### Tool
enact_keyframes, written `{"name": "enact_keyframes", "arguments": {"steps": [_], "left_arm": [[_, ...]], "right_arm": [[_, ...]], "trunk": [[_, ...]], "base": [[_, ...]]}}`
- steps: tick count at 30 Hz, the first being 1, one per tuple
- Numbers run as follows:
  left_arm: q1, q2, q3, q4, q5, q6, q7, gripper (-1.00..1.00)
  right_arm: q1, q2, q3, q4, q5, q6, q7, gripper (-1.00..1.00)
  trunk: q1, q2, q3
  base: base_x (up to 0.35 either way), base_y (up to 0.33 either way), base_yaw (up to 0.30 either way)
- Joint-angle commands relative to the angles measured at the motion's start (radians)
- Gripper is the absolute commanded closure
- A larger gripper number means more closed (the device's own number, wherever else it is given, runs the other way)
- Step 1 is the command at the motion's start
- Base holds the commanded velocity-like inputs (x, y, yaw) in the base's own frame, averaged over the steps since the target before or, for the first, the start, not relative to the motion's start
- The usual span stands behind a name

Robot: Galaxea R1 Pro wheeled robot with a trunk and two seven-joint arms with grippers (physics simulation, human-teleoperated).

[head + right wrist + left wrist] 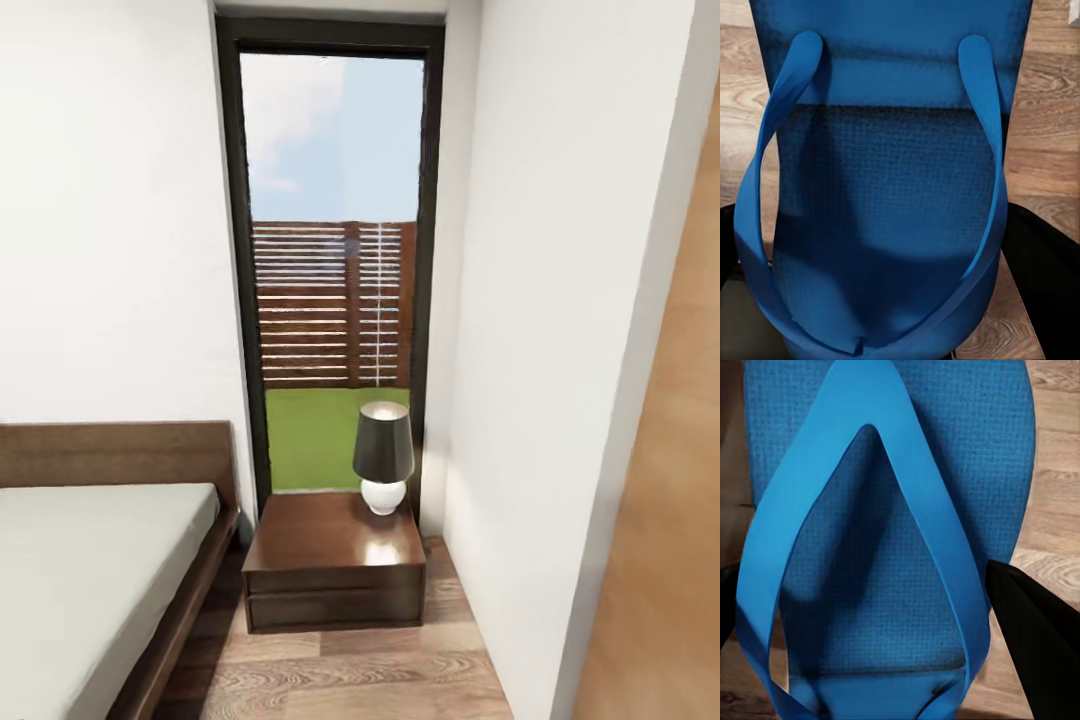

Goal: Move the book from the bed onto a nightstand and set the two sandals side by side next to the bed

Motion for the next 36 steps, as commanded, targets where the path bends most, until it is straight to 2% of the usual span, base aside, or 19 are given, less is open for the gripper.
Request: {"name": "enact_keyframes", "arguments": {"steps": [1,11,14,17,24,36], "left_arm": [[-0.001,0.0,0.003,0.001,0.005,-0.003,-0.001,1.0],[0.0,-0.001,0.003,0.002,0.005,-0.003,-0.001,1.0],[0.001,-0.011,0.002,0.024,0.005,-0.004,-0.001,1.0],[0.006,-0.031,0.002,0.047,0.005,-0.005,-0.001,1.0],[0.03,-0.058,-0.003,0.057,0.005,-0.005,0.006,1.0],[0.034,-0.064,-0.006,0.058,0.006,-0.005,0.012,1.0]], "right_arm": [[0.0,0.0,0.008,-0.002,0.002,0.007,-0.004,1.0],[0.0,0.0,0.008,-0.002,0.002,0.007,-0.004,1.0],[0.0,-0.001,0.008,-0.002,0.002,0.007,-0.004,1.0],[0.0,-0.001,0.008,-0.002,0.002,0.007,-0.004,1.0],[0.0,-0.001,0.008,-0.002,0.002,0.007,-0.004,1.0],[0.0,-0.001,0.008,-0.002,0.002,0.007,-0.004,1.0]], "trunk": [[0.001,-0.001,-0.001],[0.001,-0.001,-0.001],[0.001,-0.001,-0.001],[0.001,-0.001,-0.001],[0.001,-0.001,-0.001],[0.001,-0.001,-0.001]], "base": [[0.249,0.0,0.289],[0.149,0.0,0.28],[0.031,0.0,0.124],[0.012,0.0,0.048],[0.003,-0.013,0.012],[0.028,-0.151,0.001]]}}
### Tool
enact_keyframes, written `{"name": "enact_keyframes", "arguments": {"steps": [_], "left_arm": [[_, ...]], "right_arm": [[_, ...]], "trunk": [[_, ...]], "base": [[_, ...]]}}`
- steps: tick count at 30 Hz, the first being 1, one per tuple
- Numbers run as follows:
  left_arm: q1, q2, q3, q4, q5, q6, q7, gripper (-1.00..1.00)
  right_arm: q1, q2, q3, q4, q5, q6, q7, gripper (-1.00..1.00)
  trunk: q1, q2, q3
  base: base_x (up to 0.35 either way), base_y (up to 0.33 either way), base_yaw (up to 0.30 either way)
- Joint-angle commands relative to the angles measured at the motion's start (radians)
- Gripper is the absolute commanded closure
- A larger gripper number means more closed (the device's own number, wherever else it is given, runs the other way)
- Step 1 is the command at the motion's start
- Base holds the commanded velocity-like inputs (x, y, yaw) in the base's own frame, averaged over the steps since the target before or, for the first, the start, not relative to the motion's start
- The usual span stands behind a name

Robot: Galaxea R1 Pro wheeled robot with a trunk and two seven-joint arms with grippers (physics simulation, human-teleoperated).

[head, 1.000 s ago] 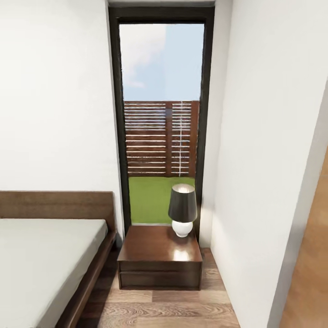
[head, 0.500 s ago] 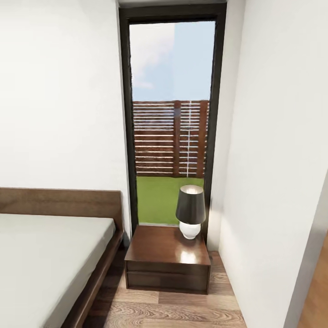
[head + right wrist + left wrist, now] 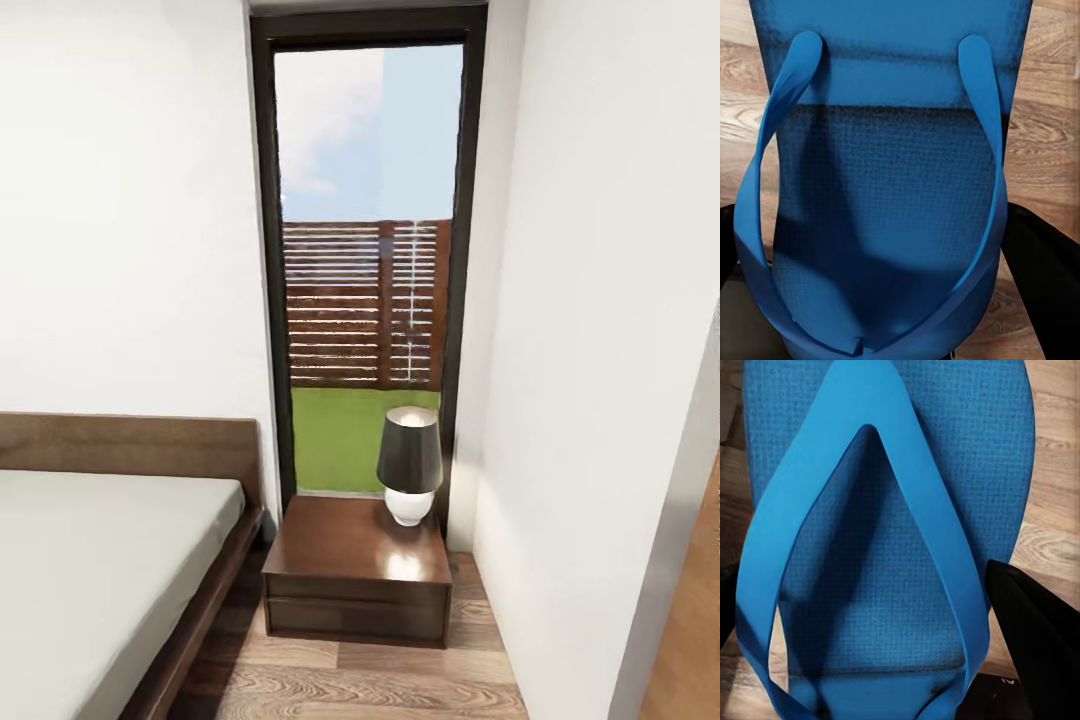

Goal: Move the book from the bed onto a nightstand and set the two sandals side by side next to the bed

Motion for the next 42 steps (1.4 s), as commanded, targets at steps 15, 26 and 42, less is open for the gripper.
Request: {"name": "enact_keyframes", "arguments": {"steps": [15,26,42], "left_arm": [[0.0,-0.002,0.002,0.001,0.006,-0.002,0.003,1.0],[0.0,-0.003,0.002,0.002,0.006,-0.002,0.003,1.0],[0.0,-0.002,0.002,0.002,0.006,-0.002,0.003,1.0]], "right_arm": [[0.0,0.002,0.008,-0.002,0.002,0.007,-0.004,1.0],[0.0,0.0,0.008,-0.002,0.002,0.007,-0.004,1.0],[0.0,0.002,0.008,-0.002,0.002,0.007,-0.004,1.0]], "trunk": [[0.0,-0.001,-0.001],[0.0,-0.001,-0.001],[0.0,-0.001,-0.001]], "base": [[0.005,-0.095,0.125],[0.0,-0.052,0.15],[0.0,-0.002,0.236]]}}
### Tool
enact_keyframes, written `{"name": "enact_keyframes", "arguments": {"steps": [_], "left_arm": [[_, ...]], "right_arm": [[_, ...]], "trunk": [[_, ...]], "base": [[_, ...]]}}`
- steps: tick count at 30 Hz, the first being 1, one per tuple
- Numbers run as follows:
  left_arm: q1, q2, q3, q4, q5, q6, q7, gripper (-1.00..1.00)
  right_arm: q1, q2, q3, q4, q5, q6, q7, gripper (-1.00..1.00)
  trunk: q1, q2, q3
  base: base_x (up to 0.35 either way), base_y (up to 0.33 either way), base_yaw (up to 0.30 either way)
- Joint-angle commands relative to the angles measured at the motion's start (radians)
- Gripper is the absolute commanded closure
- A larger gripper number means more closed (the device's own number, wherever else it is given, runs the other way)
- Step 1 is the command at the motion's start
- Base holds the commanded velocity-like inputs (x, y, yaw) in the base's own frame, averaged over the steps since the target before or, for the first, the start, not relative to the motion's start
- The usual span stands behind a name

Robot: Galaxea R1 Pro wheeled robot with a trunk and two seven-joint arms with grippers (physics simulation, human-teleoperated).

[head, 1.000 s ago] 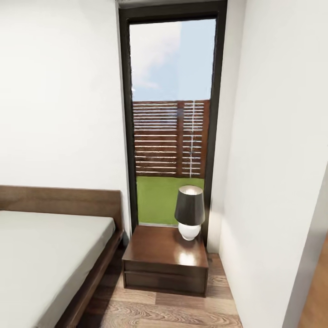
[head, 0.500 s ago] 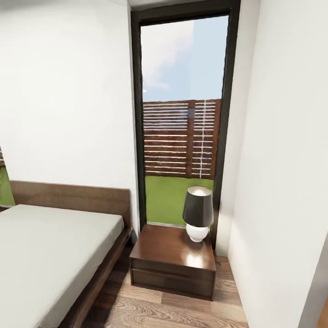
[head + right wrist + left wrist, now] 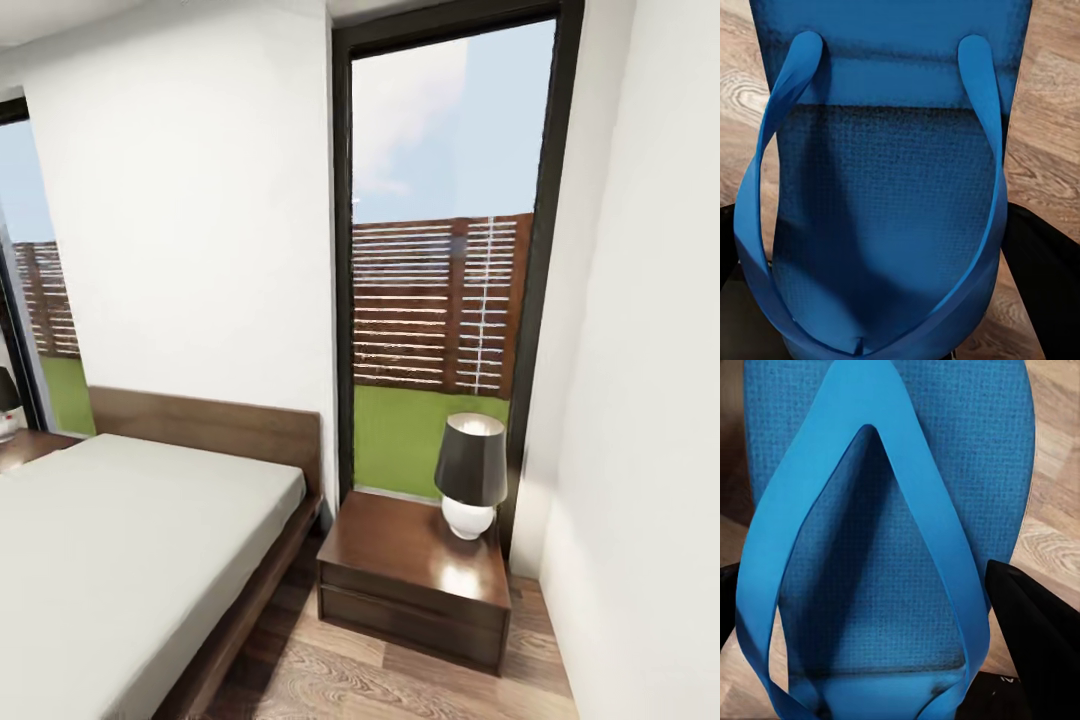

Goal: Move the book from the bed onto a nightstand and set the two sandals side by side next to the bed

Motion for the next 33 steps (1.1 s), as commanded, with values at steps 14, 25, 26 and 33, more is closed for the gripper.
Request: {"name": "enact_keyframes", "arguments": {"steps": [14,25,26,33], "left_arm": [[-0.001,-0.003,0.002,0.001,0.006,-0.004,0.001,1.0],[-0.001,-0.006,0.002,0.001,0.006,-0.004,0.001,1.0],[-0.001,-0.006,0.002,0.001,0.006,-0.004,0.001,1.0],[-0.001,-0.006,0.002,0.001,0.006,-0.004,0.001,1.0]], "right_arm": [[0.0,0.0,0.008,-0.002,0.002,0.007,-0.004,1.0],[0.0,0.0,0.008,-0.002,0.002,0.007,-0.004,1.0],[0.0,0.0,0.008,-0.002,0.002,0.007,-0.004,1.0],[0.0,0.0,0.008,-0.002,0.002,0.007,-0.004,1.0]], "trunk": [[0.0,-0.001,-0.001],[0.0,-0.001,-0.001],[0.0,-0.001,-0.001],[0.0,-0.001,-0.001]], "base": [[0.0,-0.047,0.282],[0.0,-0.055,0.285],[0.0,-0.011,0.285],[0.0,-0.005,0.285]]}}
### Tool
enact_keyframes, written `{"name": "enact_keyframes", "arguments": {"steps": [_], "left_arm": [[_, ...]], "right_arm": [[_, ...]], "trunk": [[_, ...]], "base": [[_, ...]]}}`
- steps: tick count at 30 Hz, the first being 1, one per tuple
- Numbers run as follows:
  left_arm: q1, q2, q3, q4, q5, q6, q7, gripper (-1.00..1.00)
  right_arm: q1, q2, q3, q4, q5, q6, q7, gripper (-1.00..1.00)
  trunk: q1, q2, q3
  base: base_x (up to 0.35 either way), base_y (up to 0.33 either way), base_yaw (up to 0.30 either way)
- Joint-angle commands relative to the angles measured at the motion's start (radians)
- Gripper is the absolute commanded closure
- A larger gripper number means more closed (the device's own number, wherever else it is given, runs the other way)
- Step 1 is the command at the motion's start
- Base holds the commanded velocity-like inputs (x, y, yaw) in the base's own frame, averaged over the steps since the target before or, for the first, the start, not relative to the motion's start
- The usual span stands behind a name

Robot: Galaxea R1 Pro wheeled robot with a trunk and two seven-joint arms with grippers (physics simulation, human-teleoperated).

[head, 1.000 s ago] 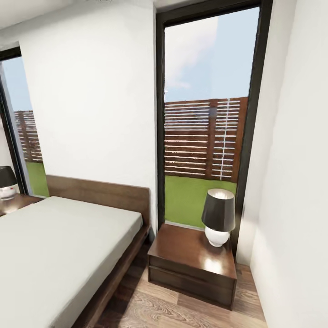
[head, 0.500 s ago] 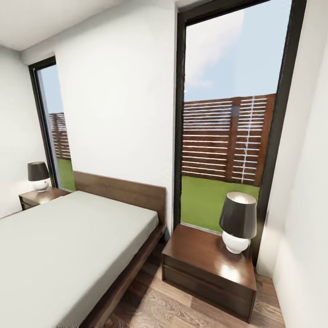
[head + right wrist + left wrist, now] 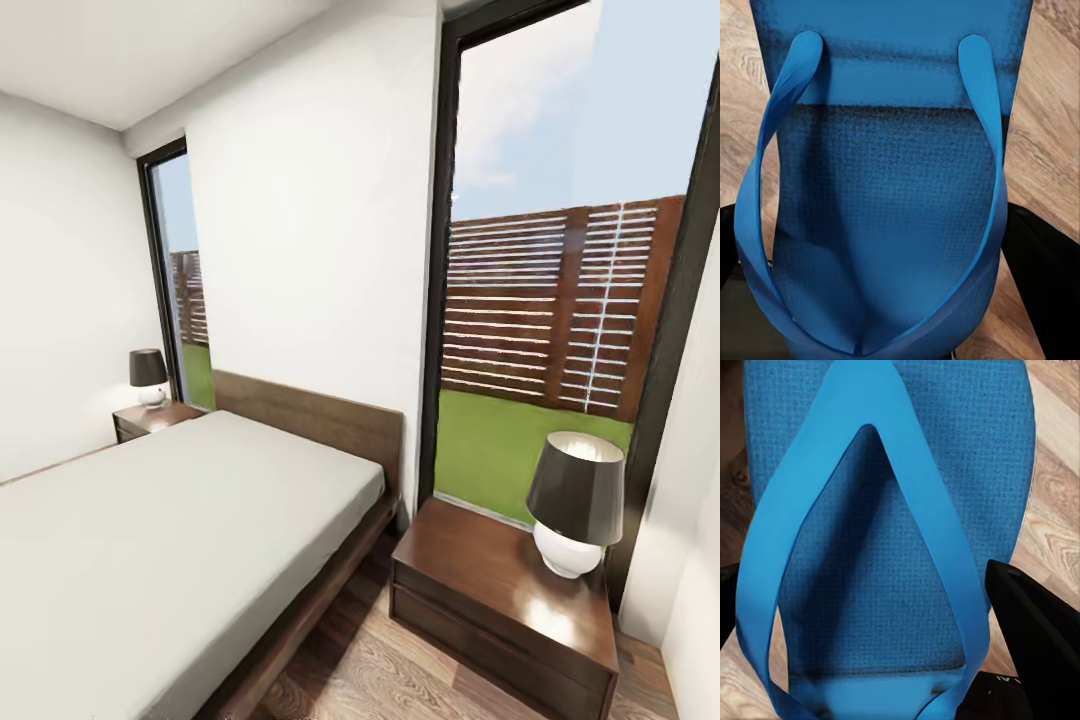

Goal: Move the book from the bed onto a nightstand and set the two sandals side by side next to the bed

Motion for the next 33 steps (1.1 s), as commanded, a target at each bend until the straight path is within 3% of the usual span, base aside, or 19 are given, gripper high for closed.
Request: {"name": "enact_keyframes", "arguments": {"steps": [1,18,33], "left_arm": [[-0.001,0.0,0.002,0.001,0.006,-0.004,0.001,1.0],[-0.001,-0.001,0.002,0.0,0.006,-0.004,0.002,1.0],[-0.001,-0.002,0.002,0.001,0.004,-0.005,0.002,1.0]], "right_arm": [[0.0,0.0,0.008,-0.003,0.002,0.007,-0.004,1.0],[0.0,0.0,0.008,-0.003,0.002,0.007,-0.004,1.0],[0.0,0.0,0.008,-0.003,0.003,0.007,-0.004,1.0]], "trunk": [[0.0,-0.001,-0.001],[0.0,-0.001,-0.001],[0.0,-0.001,-0.001]], "base": [[0.0,-0.002,0.285],[0.0,-0.004,0.281],[0.0,-0.091,0.271]]}}
